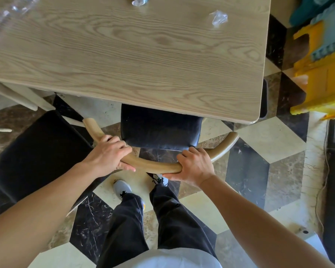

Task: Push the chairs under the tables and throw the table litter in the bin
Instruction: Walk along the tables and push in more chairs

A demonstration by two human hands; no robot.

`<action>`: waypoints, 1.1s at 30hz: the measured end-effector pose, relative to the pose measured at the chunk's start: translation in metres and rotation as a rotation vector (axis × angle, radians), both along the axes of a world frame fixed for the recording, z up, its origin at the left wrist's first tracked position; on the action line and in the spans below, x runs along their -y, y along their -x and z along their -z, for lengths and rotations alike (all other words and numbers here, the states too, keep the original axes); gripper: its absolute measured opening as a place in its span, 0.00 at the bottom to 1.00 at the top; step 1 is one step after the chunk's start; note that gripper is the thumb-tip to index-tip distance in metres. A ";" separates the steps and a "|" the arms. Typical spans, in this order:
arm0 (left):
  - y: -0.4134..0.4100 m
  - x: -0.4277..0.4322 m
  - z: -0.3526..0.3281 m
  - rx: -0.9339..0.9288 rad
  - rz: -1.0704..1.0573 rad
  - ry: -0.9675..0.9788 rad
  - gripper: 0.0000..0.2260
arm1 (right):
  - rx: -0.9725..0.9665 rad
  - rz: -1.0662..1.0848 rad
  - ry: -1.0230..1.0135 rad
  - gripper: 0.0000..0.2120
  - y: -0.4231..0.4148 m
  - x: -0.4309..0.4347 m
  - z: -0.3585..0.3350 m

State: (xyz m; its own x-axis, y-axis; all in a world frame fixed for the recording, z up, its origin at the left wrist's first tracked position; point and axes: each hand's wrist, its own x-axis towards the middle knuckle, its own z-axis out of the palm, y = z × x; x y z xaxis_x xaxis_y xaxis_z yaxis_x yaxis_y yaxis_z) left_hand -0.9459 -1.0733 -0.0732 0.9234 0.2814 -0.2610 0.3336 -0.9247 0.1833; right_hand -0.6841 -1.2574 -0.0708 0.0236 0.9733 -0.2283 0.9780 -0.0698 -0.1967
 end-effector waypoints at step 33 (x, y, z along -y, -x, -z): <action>0.153 0.141 -0.187 -0.087 -0.690 0.142 0.08 | -0.123 0.143 0.397 0.09 0.212 -0.008 -0.160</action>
